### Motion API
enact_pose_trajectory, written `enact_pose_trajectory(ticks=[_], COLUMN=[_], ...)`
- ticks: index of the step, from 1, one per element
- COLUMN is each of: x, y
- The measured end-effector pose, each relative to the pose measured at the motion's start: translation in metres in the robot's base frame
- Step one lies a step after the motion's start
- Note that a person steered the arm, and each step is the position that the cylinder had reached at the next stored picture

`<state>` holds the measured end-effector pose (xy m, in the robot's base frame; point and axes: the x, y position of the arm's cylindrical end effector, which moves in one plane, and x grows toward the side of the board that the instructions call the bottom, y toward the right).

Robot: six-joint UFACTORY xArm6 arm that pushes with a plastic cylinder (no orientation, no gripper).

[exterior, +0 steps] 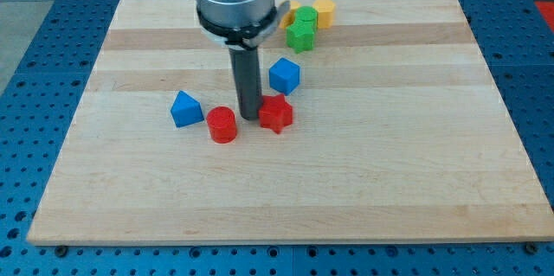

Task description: Push the red star to the blue cube

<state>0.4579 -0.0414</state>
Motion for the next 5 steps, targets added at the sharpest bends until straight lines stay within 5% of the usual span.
enact_pose_trajectory(ticks=[3,5], x=[0.065,0.026], y=[0.030,0.059])
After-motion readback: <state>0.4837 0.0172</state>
